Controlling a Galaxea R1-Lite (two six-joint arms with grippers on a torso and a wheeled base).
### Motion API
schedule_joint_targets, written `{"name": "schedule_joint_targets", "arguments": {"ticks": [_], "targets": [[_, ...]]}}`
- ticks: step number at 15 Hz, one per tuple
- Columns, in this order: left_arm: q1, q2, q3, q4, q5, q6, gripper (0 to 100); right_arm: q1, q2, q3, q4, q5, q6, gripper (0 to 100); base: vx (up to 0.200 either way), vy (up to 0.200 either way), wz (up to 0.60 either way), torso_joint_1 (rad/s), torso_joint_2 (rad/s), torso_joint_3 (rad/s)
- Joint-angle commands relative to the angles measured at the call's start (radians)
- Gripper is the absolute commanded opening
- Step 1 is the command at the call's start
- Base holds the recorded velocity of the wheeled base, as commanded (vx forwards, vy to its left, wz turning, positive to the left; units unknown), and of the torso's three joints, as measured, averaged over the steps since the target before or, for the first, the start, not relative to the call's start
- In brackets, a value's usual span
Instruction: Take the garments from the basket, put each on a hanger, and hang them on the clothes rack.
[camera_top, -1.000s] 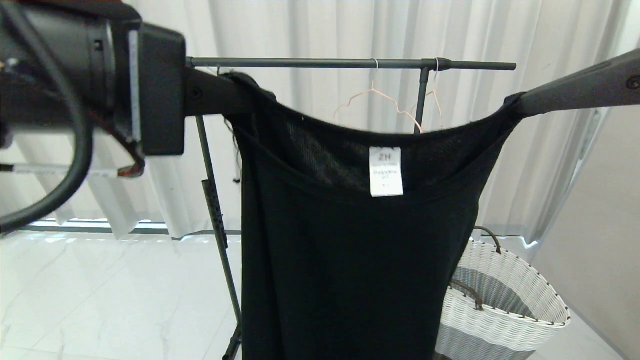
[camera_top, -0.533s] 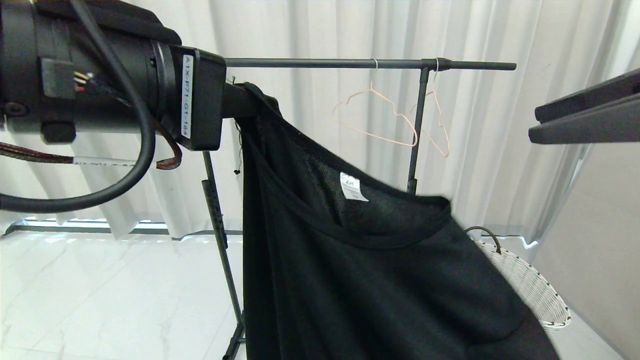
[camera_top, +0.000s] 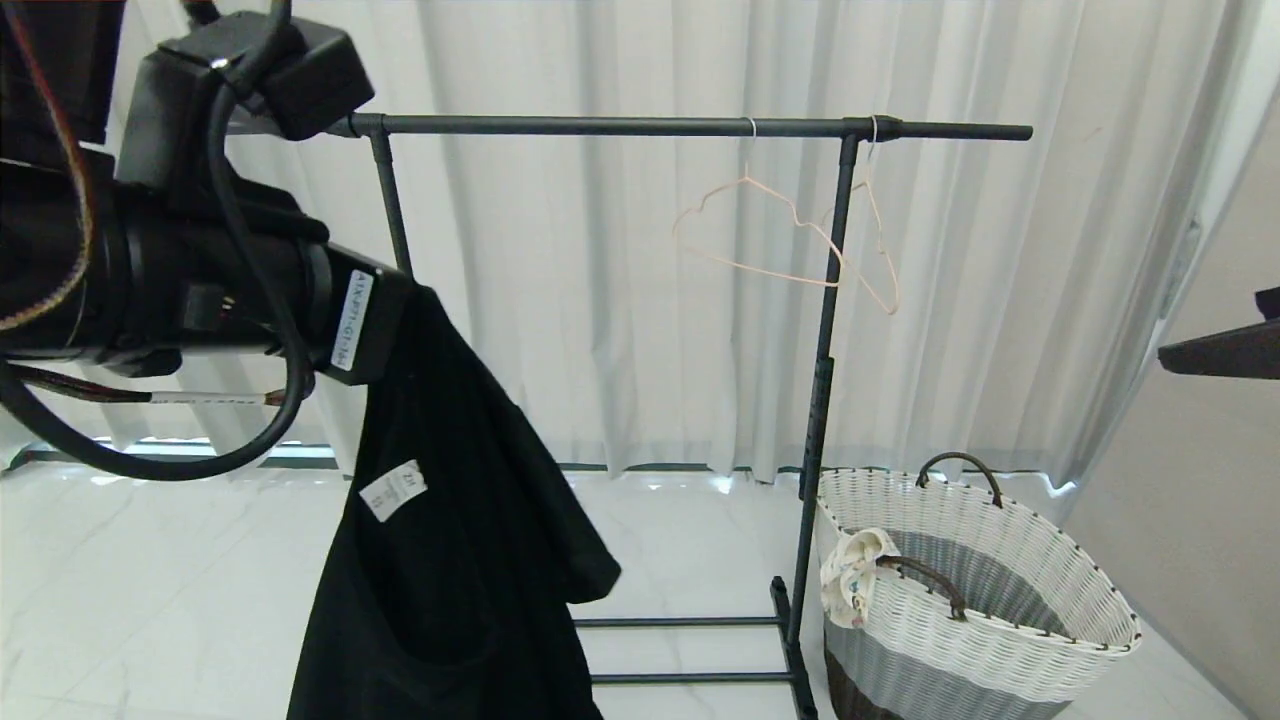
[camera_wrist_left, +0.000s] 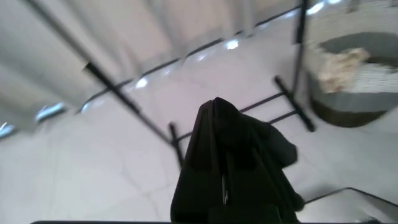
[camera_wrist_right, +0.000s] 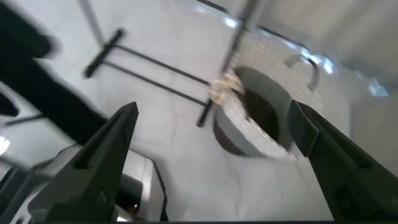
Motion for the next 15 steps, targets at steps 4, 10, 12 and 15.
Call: {"name": "schedule_joint_targets", "arguments": {"ticks": [4, 10, 12, 15], "targets": [[0.316, -0.108, 0.162, -0.011, 0.025, 0.009, 0, -0.191, -0.026, 0.128, -0.005, -0.156, 0.047, 100, 0.000, 0.000, 0.00, 0.000, 0.00, 0.000], [0.383, -0.140, 0.214, -0.011, 0.026, 0.012, 0, -0.188, -0.027, 0.189, -0.112, -0.182, 0.068, 100, 0.000, 0.000, 0.00, 0.000, 0.00, 0.000], [0.383, -0.137, 0.214, -0.011, 0.026, 0.014, 0, -0.188, -0.027, 0.189, -0.114, -0.180, 0.068, 100, 0.000, 0.000, 0.00, 0.023, -0.06, -0.040], [0.383, -0.138, 0.215, -0.011, 0.026, 0.014, 0, -0.188, -0.027, 0.188, -0.129, -0.165, 0.068, 100, 0.000, 0.000, 0.00, 0.133, -0.35, -0.212]]}}
